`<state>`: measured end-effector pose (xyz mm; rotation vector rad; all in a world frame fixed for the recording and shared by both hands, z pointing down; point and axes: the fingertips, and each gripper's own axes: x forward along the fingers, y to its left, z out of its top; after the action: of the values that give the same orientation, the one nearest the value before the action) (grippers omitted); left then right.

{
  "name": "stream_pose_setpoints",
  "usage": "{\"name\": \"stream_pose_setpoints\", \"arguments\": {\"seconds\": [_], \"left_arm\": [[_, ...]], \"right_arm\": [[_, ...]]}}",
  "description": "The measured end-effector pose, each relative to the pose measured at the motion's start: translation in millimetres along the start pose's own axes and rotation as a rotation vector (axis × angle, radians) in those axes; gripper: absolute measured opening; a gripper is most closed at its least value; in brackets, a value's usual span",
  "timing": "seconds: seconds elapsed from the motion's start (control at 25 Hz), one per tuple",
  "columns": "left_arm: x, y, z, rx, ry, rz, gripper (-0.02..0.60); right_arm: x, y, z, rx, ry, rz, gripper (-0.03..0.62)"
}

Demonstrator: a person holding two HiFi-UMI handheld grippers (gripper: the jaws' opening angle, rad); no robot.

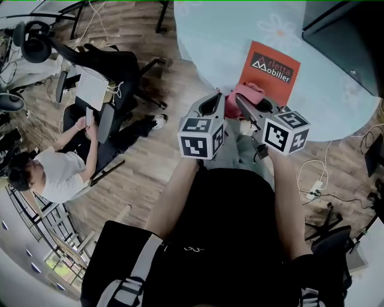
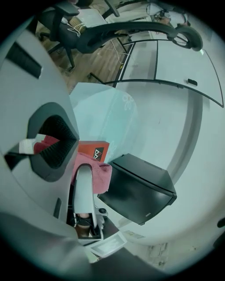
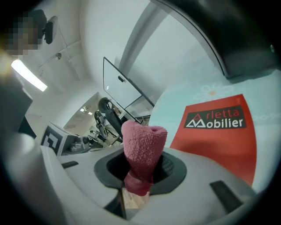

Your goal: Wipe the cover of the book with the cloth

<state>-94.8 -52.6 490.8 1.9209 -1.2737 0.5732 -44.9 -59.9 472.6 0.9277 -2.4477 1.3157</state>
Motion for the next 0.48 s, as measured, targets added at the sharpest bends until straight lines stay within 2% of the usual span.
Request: {"name": "stream_pose_setpoints", "arguments": {"seconds": [0.16, 0.36, 0.48], "left_arm": [[-6.1, 6.9, -18.5, -0.012, 0.01, 0.011, 0.014], [-5.1, -13.1, -42.2, 0.001, 0.047, -0.055, 0.014], [-6.9, -23.6, -49.8, 0.018, 0.057, -0.068, 0.014]], "right_arm": [[14.0, -5.3, -15.1, 0.002, 0.012, -0.024, 0.104], [8.0, -16.8, -28.8, 0.028, -0.012, -0.068, 0.104], [-0.2, -23.2, -32.3, 0.044, -0.036, -0.093, 0.104]]}}
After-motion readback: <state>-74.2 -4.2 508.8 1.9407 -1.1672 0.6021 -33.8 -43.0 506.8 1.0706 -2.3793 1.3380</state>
